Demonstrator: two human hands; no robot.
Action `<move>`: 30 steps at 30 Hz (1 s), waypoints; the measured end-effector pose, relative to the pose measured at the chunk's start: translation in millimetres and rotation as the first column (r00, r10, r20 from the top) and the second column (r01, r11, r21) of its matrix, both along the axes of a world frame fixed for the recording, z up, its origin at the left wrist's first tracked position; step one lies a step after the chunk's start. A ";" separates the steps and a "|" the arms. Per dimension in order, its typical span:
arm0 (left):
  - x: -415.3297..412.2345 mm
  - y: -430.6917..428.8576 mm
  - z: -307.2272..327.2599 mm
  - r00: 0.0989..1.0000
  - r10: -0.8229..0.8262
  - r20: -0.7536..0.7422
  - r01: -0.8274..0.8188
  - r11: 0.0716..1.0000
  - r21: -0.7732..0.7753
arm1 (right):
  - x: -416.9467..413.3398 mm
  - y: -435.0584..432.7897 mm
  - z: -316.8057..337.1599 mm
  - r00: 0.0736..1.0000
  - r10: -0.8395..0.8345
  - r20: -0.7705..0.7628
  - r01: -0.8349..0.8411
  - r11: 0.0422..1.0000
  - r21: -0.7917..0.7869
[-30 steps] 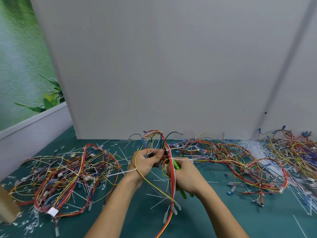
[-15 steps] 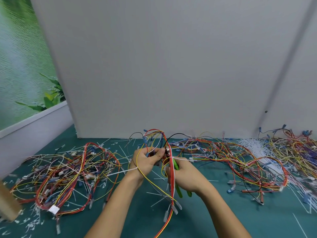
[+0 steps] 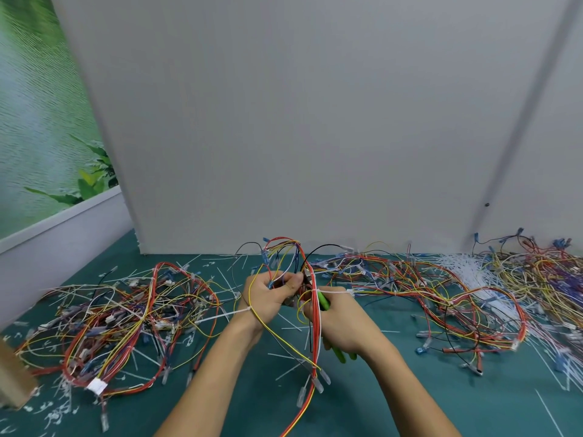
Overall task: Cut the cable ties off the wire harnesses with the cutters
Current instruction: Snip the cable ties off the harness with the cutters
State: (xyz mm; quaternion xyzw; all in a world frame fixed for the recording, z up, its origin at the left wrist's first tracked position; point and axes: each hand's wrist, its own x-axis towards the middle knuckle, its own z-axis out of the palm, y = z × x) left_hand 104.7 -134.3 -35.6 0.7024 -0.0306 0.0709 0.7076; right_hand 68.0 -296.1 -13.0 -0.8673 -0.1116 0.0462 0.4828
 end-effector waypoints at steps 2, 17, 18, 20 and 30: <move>0.0 -0.5 -0.1 1.000 0.002 -0.006 -0.002 1.000 0.000 | -0.1 0.8 0.4 1.000 0.008 -0.009 -0.008 1.000 0.021; 4.5 2.7 -3.7 0.997 -0.065 -0.043 0.062 0.996 -0.067 | -3.5 3.9 1.4 0.999 0.039 0.005 -0.039 0.997 0.059; 5.0 2.9 -3.8 0.996 -0.076 -0.047 0.072 0.994 -0.079 | -3.9 3.7 1.2 1.000 0.030 -0.003 -0.029 0.997 0.070; 5.2 2.9 -3.3 0.994 -0.092 -0.052 0.087 0.993 -0.082 | -4.2 2.6 1.8 1.000 0.018 -0.013 -0.017 0.996 0.093; 3.5 1.9 0.6 0.996 -0.073 -0.055 0.069 0.995 -0.078 | -0.8 3.1 -0.4 1.000 0.023 0.018 -0.025 0.995 0.094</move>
